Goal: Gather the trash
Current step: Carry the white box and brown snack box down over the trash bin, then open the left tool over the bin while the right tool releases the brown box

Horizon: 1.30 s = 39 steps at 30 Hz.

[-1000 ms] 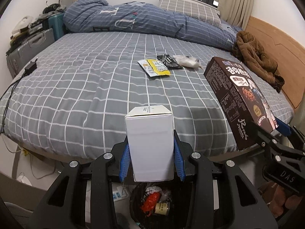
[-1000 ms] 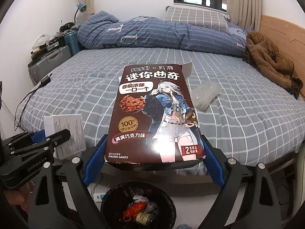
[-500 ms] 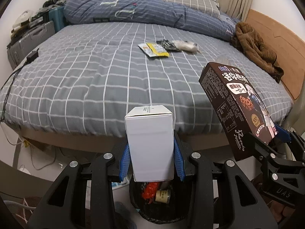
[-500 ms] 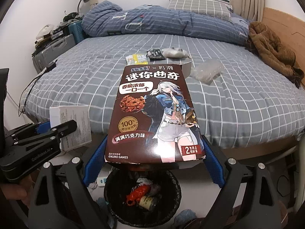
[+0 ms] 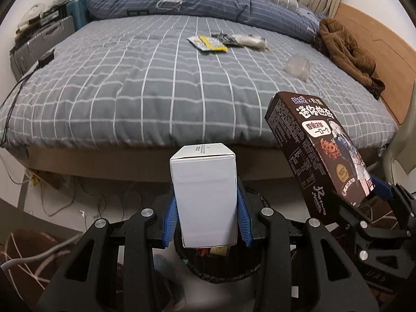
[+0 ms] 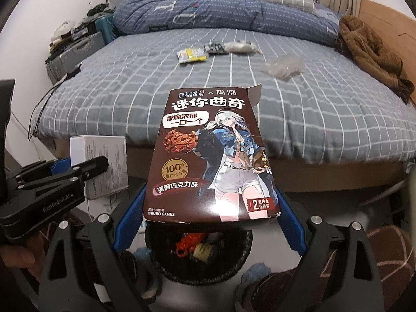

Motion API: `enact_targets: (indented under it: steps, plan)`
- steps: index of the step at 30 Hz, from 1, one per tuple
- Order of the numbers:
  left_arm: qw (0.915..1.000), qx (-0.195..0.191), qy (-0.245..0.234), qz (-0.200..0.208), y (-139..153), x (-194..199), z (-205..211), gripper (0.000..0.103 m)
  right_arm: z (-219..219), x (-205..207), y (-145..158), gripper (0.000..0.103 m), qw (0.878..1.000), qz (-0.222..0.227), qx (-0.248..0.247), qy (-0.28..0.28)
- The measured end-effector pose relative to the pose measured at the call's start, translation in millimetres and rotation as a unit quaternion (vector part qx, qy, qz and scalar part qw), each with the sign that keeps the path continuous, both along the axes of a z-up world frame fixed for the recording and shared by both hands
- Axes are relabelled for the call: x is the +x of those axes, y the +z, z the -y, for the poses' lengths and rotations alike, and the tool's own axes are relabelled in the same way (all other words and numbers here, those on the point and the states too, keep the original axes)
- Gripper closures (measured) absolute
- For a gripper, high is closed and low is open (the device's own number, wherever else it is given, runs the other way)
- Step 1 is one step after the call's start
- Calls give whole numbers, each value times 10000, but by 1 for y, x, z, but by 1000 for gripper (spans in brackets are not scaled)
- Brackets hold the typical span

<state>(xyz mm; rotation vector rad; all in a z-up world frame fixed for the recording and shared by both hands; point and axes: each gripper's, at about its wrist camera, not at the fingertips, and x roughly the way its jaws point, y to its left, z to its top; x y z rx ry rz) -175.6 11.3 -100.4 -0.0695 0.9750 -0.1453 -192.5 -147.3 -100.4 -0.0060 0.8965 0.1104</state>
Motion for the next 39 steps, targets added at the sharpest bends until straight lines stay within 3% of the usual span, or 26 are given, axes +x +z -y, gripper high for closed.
enact_targets:
  steps: [9, 24, 33, 39]
  plan:
    - [9988, 138, 79, -457, -33, -17, -6, 65, 1, -16, -33, 16, 9988, -482, -24, -35]
    - [9947, 190, 77, -1006, -91, 2, -15, 65, -14, 16, -102, 16, 9878, -1548, -113, 126]
    - [9925, 218, 311, -1161, -109, 12, -36, 65, -26, 34, -124, 16, 9834, -1794, -204, 165]
    - [9920, 220, 375, -1183, -115, 11, -43, 65, -27, 41, -122, 15, 9850, -1692, -324, 107]
